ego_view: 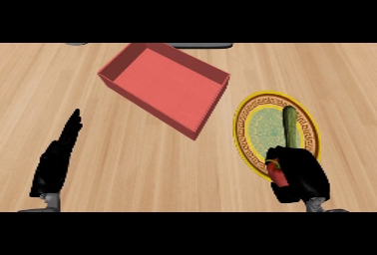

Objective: Pick the bell pepper from the plate and place it in the cardboard box

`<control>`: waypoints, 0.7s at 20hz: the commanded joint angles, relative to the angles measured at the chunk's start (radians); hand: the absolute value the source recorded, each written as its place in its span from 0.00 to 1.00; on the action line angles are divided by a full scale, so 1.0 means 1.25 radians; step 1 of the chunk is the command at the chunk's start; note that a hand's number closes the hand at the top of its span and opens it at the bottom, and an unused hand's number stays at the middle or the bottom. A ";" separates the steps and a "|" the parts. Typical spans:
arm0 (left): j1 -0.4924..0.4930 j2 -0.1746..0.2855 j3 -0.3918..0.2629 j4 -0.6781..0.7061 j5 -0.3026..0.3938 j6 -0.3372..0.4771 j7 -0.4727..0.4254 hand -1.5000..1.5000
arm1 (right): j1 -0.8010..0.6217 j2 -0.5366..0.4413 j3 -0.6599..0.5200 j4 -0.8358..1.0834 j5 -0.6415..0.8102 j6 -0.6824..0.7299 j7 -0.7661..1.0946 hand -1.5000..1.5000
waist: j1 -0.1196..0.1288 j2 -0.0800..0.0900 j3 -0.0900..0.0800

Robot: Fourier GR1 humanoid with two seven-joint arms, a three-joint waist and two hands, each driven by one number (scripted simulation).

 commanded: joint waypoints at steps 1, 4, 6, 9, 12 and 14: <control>-0.005 -0.021 -0.024 -0.043 -0.021 0.008 0.053 0.50 | -0.010 -0.002 -0.002 0.050 0.062 -0.109 -0.045 1.00 | 0.001 0.000 0.000; -0.055 0.013 0.025 0.027 -0.008 -0.015 0.024 0.50 | -0.021 0.020 0.005 0.040 0.087 -0.122 -0.035 1.00 | -0.001 0.001 0.000; -0.030 -0.009 0.012 -0.002 -0.018 -0.003 0.028 0.50 | 0.007 0.013 0.002 -0.086 0.072 -0.059 -0.013 1.00 | -0.002 -0.001 0.000; -0.048 -0.030 -0.015 0.000 -0.018 -0.002 0.024 0.50 | -0.287 -0.031 -0.134 0.227 -0.026 -0.034 -0.156 1.00 | 0.025 0.009 0.001; -0.057 -0.035 -0.033 -0.002 -0.027 -0.006 0.018 0.50 | -0.425 -0.071 -0.170 0.362 -0.055 0.007 -0.231 1.00 | 0.053 0.018 0.002; -0.065 -0.021 -0.025 -0.002 -0.022 -0.019 0.037 0.50 | -0.528 -0.056 -0.181 0.465 -0.041 -0.009 -0.237 1.00 | 0.058 0.018 0.002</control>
